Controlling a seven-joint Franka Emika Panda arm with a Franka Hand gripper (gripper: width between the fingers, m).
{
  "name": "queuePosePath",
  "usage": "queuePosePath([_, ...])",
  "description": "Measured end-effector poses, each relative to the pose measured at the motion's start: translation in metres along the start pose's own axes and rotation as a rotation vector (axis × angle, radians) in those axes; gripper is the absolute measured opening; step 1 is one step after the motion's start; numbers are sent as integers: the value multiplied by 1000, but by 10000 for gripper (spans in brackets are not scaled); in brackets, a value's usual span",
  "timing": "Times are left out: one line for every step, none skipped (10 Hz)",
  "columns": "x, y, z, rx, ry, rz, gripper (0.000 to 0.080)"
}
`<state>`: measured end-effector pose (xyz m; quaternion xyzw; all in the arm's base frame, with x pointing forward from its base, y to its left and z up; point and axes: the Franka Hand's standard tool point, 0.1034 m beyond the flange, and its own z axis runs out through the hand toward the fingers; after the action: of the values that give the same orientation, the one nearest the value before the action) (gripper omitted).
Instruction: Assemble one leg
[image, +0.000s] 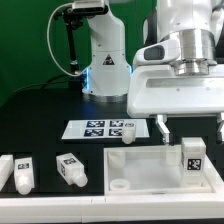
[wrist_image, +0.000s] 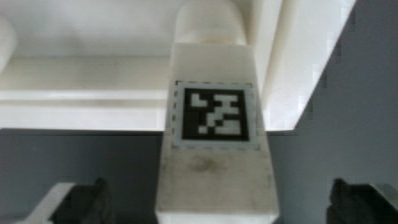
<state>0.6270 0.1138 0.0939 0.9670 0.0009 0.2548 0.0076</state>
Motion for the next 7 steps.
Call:
queuePosePath([6,-2,-1,13,-97,16,641])
queuePosePath([11,3,-1,21,-195,29,641])
queuePosePath([18,11,-2,26,-267,48,648])
queuePosePath([18,15,1,26,-325,55,648])
queuePosePath([14,16,5,23,-369,55,649])
queuePosePath([10,15,9,22,-429,64,649])
queuePosePath([9,10,13,17,-447,85,649])
